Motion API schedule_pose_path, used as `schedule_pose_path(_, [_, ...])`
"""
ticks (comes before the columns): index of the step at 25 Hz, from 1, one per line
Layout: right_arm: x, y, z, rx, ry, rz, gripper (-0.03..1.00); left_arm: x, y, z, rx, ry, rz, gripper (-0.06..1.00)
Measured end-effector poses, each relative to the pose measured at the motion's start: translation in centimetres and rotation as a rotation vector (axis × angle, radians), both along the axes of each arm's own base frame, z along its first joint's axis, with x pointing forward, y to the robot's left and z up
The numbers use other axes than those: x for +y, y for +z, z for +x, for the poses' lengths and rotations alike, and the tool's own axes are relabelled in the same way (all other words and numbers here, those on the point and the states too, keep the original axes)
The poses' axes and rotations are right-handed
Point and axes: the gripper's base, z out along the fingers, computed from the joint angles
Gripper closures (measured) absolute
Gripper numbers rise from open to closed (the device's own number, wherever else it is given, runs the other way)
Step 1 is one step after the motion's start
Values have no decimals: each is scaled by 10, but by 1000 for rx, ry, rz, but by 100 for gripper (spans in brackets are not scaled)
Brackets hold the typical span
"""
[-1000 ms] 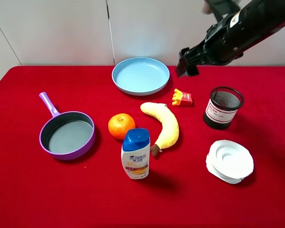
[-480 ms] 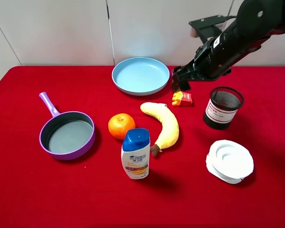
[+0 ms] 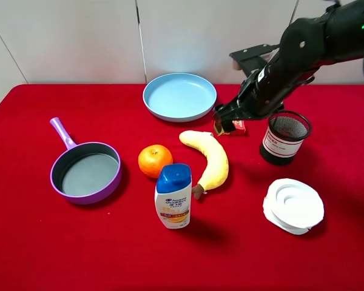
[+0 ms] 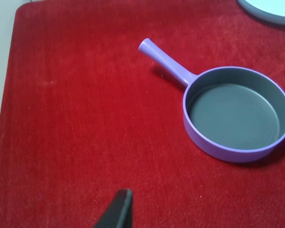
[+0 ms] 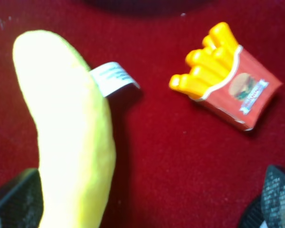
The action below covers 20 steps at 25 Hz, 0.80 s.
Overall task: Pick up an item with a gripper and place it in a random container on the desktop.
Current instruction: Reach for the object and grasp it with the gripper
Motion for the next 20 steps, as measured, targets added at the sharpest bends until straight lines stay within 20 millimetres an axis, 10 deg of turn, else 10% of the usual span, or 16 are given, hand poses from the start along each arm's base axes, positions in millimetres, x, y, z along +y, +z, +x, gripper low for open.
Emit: schedule_pose_path(20, [17, -55, 1, 71, 58, -67, 27, 0, 0, 0, 0, 0, 0, -5])
